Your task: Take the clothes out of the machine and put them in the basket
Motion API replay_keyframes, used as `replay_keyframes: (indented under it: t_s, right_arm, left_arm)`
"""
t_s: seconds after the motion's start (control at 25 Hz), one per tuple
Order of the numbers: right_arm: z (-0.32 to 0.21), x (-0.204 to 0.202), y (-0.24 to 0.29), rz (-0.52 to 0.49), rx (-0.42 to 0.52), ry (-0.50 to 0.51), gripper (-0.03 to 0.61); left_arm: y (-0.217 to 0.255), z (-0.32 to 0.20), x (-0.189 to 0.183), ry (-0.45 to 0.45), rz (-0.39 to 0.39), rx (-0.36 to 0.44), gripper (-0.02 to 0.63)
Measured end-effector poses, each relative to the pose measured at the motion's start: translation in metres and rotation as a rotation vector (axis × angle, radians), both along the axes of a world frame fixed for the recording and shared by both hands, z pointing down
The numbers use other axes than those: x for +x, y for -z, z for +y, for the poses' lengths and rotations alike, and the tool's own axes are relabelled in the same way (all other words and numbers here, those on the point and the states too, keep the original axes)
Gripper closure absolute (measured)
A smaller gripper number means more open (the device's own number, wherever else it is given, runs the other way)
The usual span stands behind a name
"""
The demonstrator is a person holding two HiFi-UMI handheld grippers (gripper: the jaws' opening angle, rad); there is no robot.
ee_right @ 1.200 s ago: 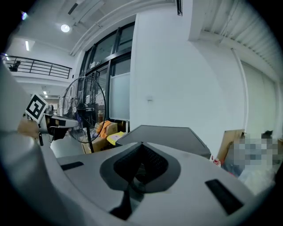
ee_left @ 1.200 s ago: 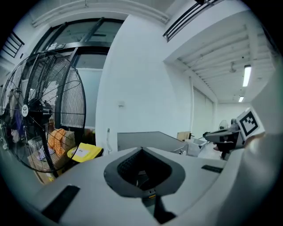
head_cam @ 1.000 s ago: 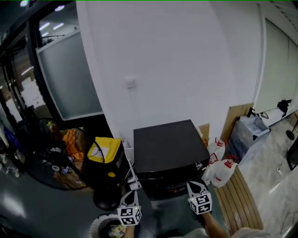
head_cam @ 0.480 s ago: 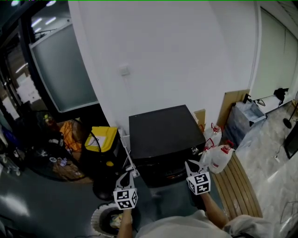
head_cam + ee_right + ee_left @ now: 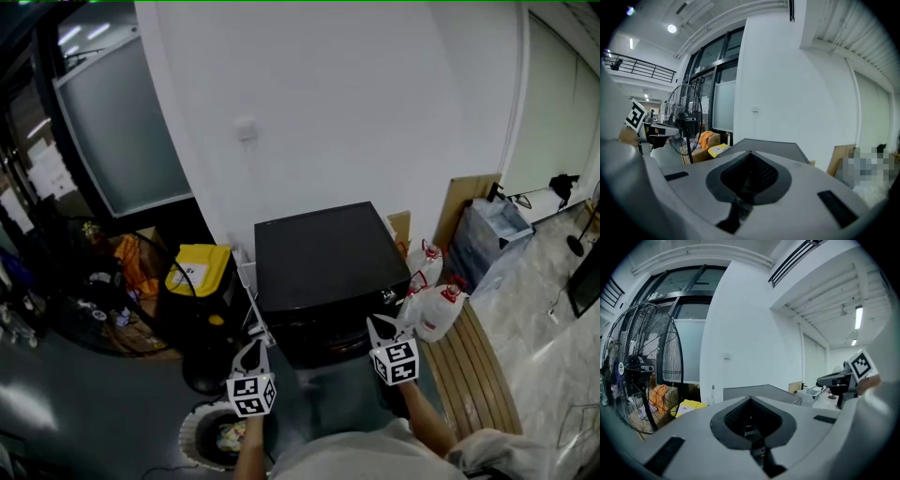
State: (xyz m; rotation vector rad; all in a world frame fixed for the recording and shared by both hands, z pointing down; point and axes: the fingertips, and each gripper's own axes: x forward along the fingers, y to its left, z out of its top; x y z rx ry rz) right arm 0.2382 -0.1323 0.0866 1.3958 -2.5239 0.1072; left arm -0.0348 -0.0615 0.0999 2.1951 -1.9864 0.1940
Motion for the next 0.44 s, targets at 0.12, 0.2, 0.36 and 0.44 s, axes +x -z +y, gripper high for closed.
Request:
replay_keyframes:
  t_s: [0.12,0.2,0.36,0.44]
  right_arm:
    - [0.0011,-0.0021,-0.002,-0.005,-0.006,0.0,0.557]
    - [0.0035,-0.002,-0.0037,-0.004,-0.006,0.001,0.557]
    - [0.0044,-0.0024,-0.0036,-0.007,-0.009,0.002,0.557]
    - [0.0043,-0.0029,-0.0036,-0.008,-0.01,0.003,0.558]
  left_arm:
    - [-0.0021,0.0025,-0.0015,0.005,0.0,-0.007,0.595]
    - [-0.0024,0.0046,-0.0008,0.006,-0.002,-0.007,0.595]
    - [0.0,0.0056,-0.0008,0.008,-0.006,-0.008,0.595]
    - [0.0001,0.0058,-0.001,0.009,-0.009,-0.009,0.595]
